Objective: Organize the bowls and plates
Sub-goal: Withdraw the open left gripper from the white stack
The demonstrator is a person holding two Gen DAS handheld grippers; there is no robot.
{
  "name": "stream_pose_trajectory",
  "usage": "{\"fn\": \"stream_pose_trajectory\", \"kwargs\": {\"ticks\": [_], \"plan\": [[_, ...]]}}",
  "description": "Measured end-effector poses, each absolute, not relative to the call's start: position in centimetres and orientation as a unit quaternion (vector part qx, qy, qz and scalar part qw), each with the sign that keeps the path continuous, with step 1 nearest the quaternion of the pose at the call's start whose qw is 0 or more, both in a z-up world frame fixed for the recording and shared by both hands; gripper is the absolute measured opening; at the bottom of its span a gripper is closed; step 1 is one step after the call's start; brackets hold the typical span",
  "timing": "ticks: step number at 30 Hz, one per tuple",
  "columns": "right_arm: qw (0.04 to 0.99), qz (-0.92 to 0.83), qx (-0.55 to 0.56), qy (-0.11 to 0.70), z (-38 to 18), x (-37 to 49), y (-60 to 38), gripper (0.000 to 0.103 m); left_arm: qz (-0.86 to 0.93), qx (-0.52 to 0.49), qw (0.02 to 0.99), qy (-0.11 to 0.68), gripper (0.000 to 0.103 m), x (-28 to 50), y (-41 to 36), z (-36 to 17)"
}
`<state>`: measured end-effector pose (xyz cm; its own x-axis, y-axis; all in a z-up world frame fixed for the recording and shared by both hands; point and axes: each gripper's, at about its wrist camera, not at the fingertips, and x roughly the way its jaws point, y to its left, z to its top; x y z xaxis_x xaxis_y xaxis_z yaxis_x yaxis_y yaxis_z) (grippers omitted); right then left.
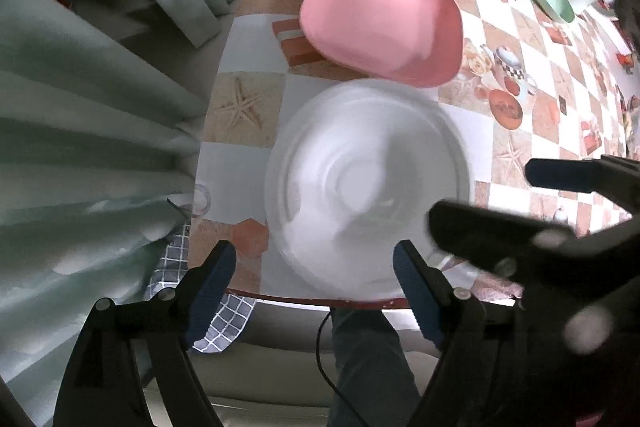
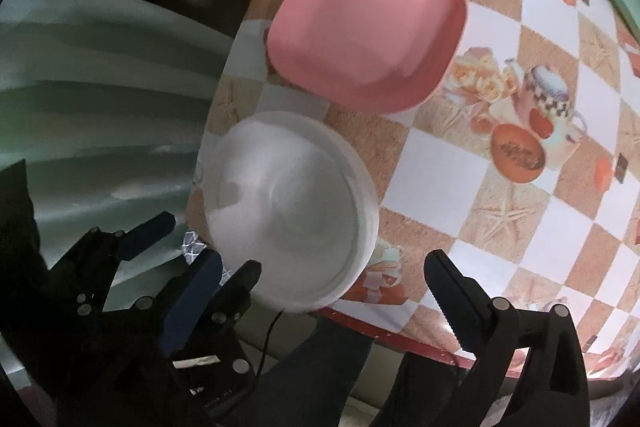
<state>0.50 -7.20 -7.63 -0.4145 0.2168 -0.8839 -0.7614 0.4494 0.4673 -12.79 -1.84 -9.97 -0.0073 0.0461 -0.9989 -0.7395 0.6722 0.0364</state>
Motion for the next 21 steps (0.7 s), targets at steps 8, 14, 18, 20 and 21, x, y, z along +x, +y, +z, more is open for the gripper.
{"fn": "stream_pose_trajectory", "kwargs": {"ticks": [8, 14, 18, 20, 21], "plan": [[0.534, 0.456, -0.213, 0.679, -7.5, 2.1, -7.8, 0.102, 0.310, -0.280, 0.656, 0.628, 0.103, -13.3, -1.0, -9.5], [0.548, 0.439, -0.215, 0.679, -7.7, 2.7, -9.0, 0.102, 0.301, -0.288, 0.663, 0.622, 0.103, -13.0, -0.8, -8.7], [0.556, 0.430, -0.204, 0.681, -7.4, 3.7, -9.8, 0.102, 0.288, -0.274, 0.673, 0.624, 0.103, -12.1, -0.9, -8.1], [0.561, 0.425, -0.194, 0.683, -7.2, 4.2, -10.3, 0.102, 0.282, -0.269, 0.676, 0.625, 0.103, -11.5, -1.0, -7.9], [0.564, 0.422, -0.191, 0.683, -7.1, 4.2, -10.5, 0.102, 0.278, -0.266, 0.679, 0.625, 0.103, -11.2, -1.1, -7.7]]}}
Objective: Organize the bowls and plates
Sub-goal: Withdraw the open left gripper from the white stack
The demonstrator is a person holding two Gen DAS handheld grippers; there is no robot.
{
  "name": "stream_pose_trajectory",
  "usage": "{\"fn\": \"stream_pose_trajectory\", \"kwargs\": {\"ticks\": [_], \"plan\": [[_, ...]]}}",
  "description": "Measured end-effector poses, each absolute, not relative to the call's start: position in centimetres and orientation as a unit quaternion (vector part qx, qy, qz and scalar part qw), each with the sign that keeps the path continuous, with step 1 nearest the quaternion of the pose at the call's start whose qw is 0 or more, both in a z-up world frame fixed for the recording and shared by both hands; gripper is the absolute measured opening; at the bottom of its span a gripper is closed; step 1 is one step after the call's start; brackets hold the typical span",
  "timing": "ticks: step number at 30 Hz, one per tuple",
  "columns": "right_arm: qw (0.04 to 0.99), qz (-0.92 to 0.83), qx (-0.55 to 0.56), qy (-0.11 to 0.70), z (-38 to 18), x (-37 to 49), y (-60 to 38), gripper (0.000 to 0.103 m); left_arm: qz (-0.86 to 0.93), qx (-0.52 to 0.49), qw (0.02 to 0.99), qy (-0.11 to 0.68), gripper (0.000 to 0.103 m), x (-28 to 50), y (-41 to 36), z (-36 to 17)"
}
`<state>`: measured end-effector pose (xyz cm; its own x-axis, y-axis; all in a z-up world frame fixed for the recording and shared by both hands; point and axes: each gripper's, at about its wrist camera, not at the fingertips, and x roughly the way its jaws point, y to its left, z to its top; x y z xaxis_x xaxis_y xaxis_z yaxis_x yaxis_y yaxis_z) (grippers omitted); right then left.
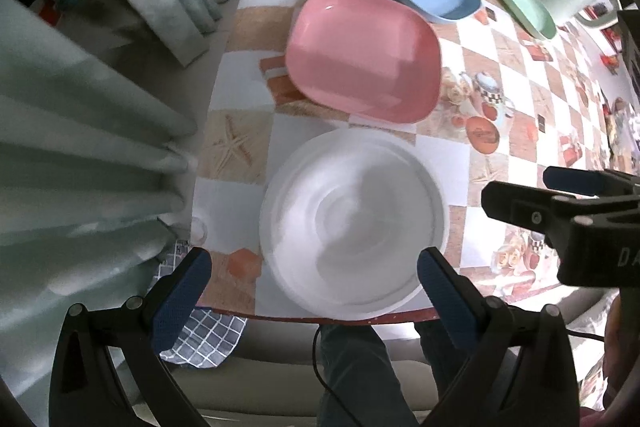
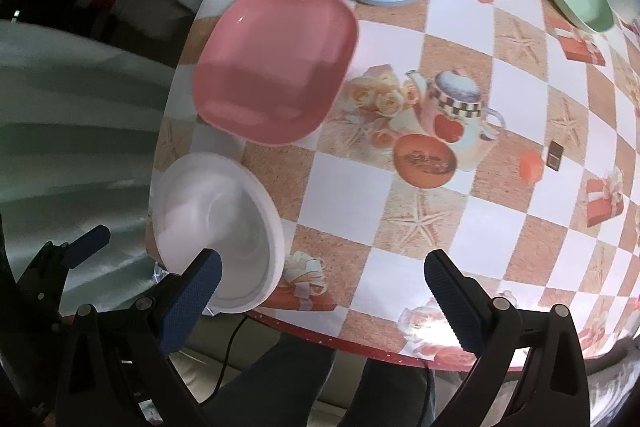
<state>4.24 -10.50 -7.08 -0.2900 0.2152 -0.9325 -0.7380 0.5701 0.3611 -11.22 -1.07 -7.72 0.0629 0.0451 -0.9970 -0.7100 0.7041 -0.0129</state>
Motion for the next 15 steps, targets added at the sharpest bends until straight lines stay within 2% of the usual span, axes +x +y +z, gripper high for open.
{"fn": "stream_pose_trajectory", "kwargs": {"ticks": [15], "plan": [[0.608, 0.372, -0.152, 0.684, -6.0, 6.6, -14.2, 0.102, 0.223, -0.226, 0.713, 0.626, 0.103, -8.4, -1.9, -5.8]]}}
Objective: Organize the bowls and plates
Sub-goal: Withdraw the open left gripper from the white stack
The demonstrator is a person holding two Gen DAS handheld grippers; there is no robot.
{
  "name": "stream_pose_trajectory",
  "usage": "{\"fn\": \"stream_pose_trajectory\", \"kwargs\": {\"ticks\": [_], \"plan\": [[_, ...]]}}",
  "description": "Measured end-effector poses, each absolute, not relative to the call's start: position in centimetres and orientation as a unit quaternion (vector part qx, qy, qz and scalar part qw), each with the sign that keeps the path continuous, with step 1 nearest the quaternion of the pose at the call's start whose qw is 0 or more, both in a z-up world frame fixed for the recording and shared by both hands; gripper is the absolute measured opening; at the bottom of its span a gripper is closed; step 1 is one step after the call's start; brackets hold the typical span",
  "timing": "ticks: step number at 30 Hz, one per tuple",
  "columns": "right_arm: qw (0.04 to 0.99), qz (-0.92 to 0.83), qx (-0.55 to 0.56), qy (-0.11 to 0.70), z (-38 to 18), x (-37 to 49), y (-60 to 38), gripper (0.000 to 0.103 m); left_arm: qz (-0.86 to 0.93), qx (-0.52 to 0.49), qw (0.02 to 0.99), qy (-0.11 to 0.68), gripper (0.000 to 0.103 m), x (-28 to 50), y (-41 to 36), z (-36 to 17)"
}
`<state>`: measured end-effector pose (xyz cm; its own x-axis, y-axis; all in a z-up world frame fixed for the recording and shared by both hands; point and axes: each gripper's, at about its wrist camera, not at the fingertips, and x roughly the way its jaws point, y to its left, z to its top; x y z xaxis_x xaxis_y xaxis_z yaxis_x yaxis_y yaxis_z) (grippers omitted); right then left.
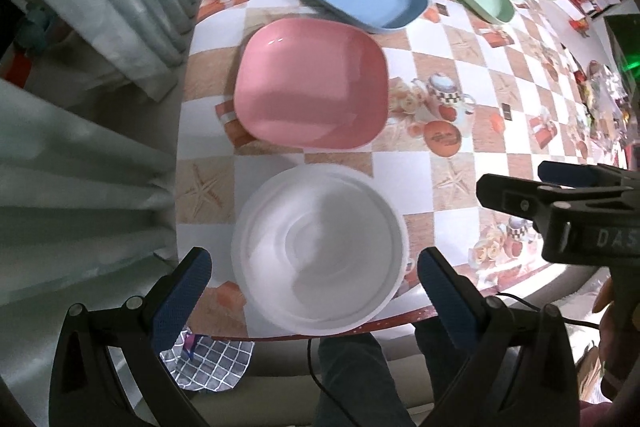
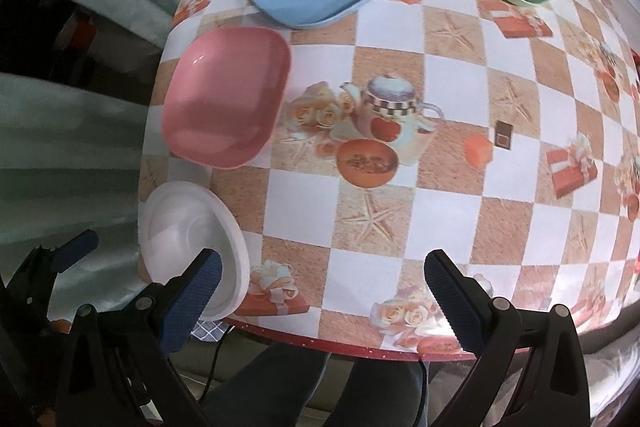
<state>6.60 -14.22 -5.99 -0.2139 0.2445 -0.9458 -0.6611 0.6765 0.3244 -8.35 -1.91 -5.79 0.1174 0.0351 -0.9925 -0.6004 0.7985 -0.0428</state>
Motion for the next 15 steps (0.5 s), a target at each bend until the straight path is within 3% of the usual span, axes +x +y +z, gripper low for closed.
{"fn": "stream_pose_trajectory", "kwargs": {"ticks": [15], "plan": [[0.622, 0.338, -0.113, 0.697, -5.8, 9.0, -16.9, 0.102, 0.180, -0.236, 0.730, 0.615, 0.103, -4.8, -1.9, -4.3]]}}
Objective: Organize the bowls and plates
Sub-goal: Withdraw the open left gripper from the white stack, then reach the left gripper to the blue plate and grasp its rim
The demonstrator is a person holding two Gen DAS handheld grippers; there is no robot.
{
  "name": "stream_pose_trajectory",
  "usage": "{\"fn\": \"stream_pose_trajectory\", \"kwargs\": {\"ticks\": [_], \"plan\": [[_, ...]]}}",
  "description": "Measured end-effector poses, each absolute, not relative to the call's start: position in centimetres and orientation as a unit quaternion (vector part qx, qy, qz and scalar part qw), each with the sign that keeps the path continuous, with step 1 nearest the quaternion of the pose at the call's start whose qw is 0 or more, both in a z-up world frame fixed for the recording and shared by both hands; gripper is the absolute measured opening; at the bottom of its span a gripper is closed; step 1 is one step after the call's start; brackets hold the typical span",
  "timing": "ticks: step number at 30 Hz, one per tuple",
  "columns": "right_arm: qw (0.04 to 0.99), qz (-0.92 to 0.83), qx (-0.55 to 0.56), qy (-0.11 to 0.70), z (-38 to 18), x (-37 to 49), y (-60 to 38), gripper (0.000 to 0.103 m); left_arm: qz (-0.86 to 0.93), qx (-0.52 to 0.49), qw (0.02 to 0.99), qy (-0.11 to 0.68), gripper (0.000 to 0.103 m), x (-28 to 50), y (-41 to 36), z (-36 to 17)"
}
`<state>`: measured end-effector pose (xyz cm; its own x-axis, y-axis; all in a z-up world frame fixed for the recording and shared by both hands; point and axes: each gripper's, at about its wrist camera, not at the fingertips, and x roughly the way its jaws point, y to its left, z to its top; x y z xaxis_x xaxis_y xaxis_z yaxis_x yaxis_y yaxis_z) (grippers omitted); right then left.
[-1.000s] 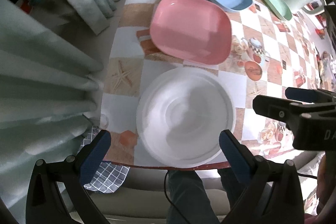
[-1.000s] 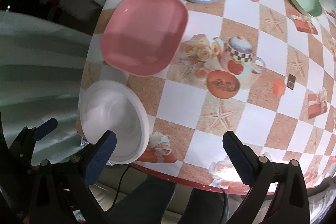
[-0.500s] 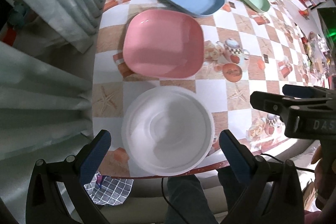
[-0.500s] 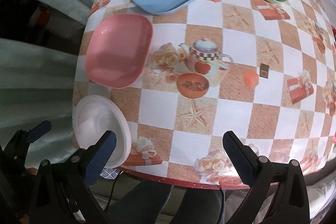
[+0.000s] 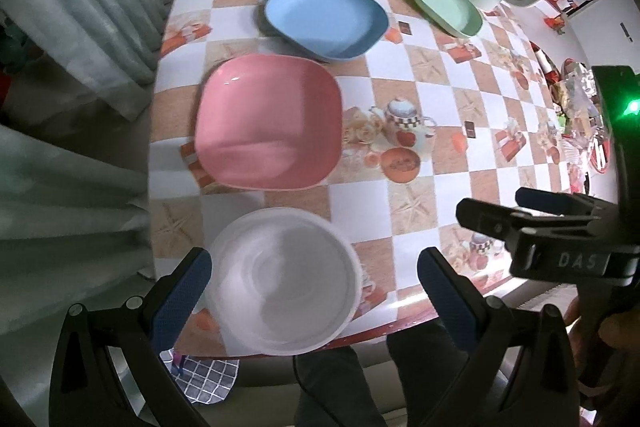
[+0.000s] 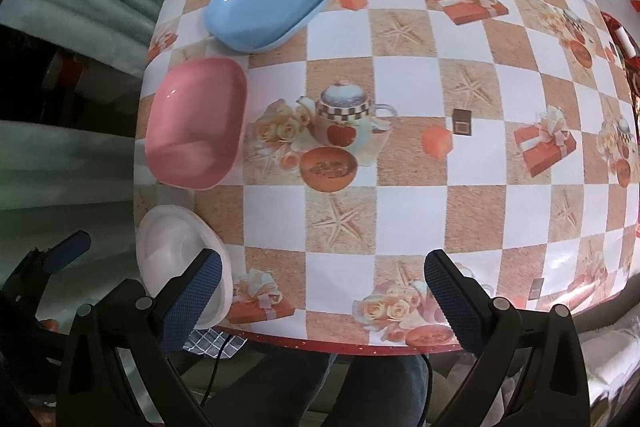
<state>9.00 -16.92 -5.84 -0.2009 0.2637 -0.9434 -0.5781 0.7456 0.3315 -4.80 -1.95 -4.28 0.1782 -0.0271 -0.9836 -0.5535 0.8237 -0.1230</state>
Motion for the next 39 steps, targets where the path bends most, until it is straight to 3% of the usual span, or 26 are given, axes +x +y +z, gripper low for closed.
{"fn": "stream_pose_trajectory", "kwargs": {"ticks": [30, 39], "plan": [[0.593, 0.325, -0.100, 0.730, -10.3, 23.2, -15.4, 0.102, 0.218, -0.251, 0.715, 0.614, 0.103, 9.1, 2.1, -5.6], [0.582, 0.347, -0.083, 0.730, -11.4, 26.1, -10.7, 0.102, 0.281, -0.227, 0.714, 0.599, 0.103, 12.8, 8.1, -6.9]]}}
